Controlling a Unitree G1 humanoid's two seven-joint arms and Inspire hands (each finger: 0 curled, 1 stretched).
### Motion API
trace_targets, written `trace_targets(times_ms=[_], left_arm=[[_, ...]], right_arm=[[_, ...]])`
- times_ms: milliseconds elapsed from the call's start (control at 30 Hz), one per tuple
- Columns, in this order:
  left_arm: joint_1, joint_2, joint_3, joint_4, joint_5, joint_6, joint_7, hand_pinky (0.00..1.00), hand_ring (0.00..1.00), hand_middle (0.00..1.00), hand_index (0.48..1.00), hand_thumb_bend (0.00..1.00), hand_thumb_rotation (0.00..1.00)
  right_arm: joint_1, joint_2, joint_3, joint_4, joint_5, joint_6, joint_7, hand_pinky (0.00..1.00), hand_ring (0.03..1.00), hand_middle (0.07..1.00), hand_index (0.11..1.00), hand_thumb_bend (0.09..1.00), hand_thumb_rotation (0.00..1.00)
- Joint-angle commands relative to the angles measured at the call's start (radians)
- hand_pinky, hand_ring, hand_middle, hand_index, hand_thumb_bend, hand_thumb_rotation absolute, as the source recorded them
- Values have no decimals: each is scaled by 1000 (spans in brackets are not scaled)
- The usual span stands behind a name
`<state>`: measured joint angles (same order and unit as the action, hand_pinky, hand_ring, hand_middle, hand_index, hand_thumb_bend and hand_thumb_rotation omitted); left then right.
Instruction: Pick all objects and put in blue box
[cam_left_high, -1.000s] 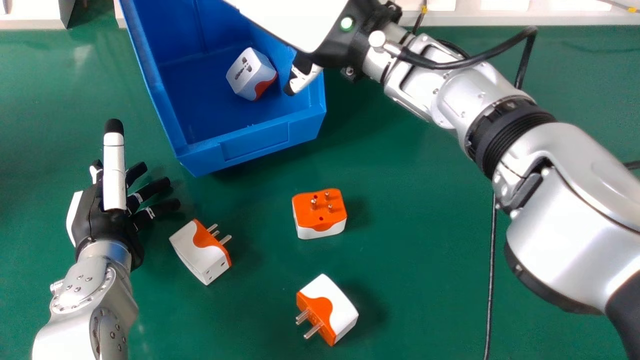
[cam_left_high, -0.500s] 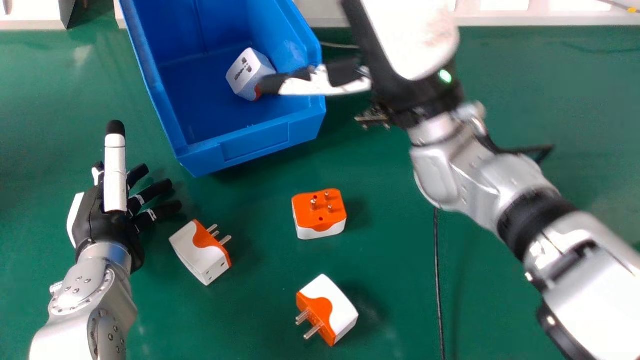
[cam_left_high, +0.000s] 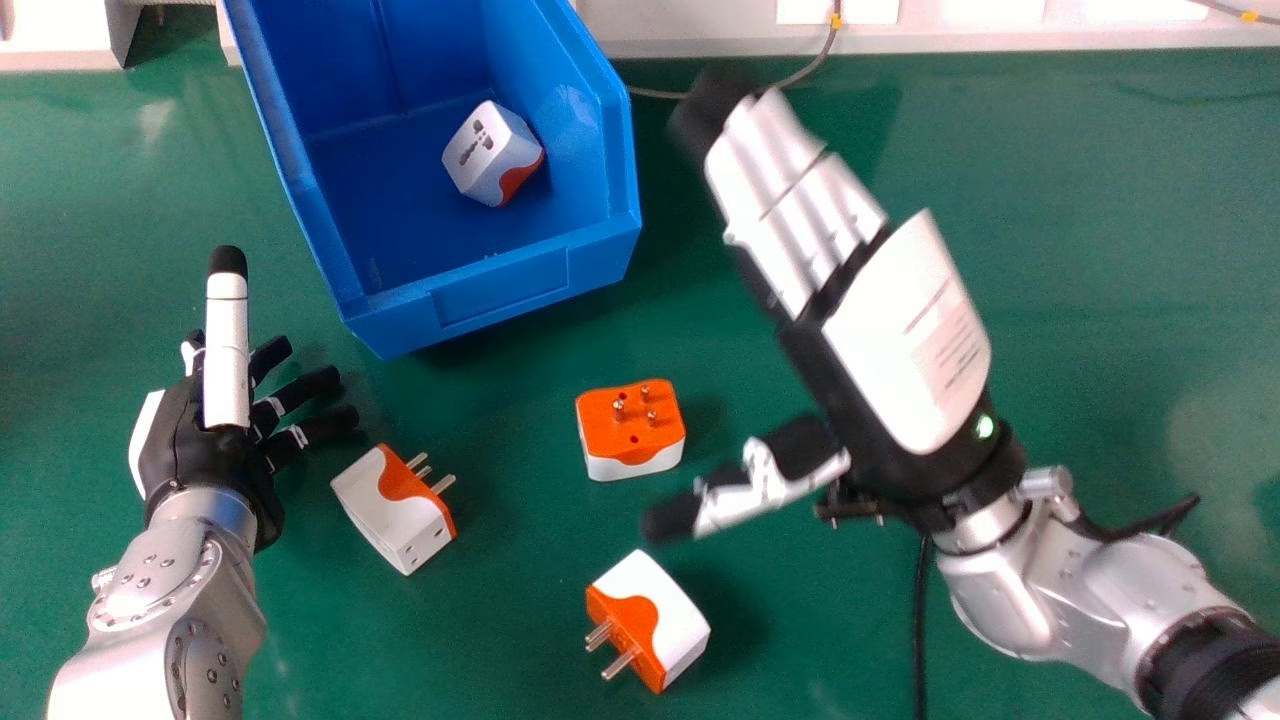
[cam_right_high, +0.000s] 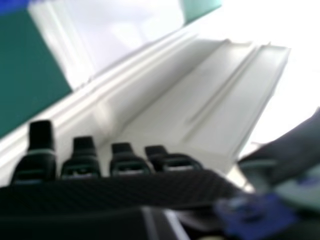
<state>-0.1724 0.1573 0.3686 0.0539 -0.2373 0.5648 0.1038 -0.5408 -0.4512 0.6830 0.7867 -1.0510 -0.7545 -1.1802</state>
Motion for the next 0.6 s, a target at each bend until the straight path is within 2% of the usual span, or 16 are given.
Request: trace_targets(times_ms=[0, 100, 200, 367, 500, 567], left_arm=[[21, 2, 0, -14, 0, 22, 1, 666, 762, 911, 998, 827, 918], [22, 2, 0, -12, 2, 20, 1, 669, 764, 913, 998, 826, 918], [22, 4, 0, -15, 3, 25, 1, 668, 765, 915, 998, 824, 919], [26, 4, -4, -43, 6, 47, 7, 670, 769, 915, 997, 824, 920], [26, 8, -2, -51, 6, 56, 5, 671, 770, 914, 997, 822, 922], [23, 11, 0, -43, 6, 54, 3, 669, 767, 913, 997, 821, 923]], right_arm=[[13, -29, 13, 3, 50, -99, 124, 791, 949, 981, 1000, 989, 904], [30, -40, 12, 7, 142, -209, 336, 787, 950, 979, 1000, 994, 902], [52, -44, -7, -11, 219, -244, 517, 774, 945, 970, 998, 998, 888], [119, -75, -31, -137, 282, -188, 798, 757, 935, 953, 981, 1000, 896], [165, -78, -47, -243, 287, -118, 957, 757, 939, 956, 985, 996, 938], [183, -73, -49, -284, 275, -75, 1018, 766, 948, 963, 990, 961, 960]])
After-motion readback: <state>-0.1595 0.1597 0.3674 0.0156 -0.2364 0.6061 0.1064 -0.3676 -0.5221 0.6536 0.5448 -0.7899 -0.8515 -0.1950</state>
